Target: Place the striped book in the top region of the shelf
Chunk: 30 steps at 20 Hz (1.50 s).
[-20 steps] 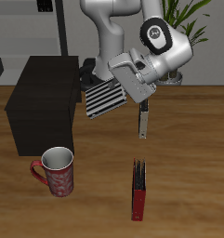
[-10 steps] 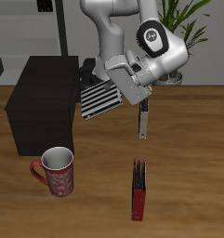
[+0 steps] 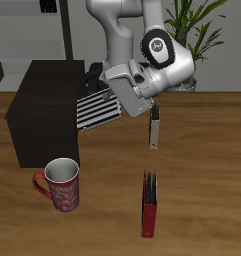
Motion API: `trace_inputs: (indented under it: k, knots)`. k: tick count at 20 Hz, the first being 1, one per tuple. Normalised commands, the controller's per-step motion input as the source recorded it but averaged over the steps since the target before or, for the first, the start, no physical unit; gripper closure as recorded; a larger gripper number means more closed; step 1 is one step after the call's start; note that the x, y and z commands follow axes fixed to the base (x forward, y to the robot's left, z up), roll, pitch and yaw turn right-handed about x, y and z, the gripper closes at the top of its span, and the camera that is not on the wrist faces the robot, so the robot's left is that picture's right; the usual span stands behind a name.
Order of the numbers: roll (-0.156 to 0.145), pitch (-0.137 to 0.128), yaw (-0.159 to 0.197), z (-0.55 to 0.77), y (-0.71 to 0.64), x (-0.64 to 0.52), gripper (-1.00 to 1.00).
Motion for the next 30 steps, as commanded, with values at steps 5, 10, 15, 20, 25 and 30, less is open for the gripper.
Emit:
trace_inputs:
  k: [5, 10, 15, 20, 25, 30]
  knots:
    - [-0.043, -0.007, 0.02, -0.01, -0.15, 0.06, 1.0]
    - [-0.059, 0.021, 0.014, -0.07, -0.29, 0.13, 1.0]
    - [-0.043, 0.009, 0.008, -0.05, -0.17, 0.08, 1.0]
    - [-0.031, 0.03, 0.007, -0.13, -0.2, 0.11, 1.0]
    - [-0.026, 0.04, 0.013, -0.18, -0.17, 0.12, 1.0]
    - [-0.032, 0.055, 0.003, -0.17, -0.19, 0.09, 1.0]
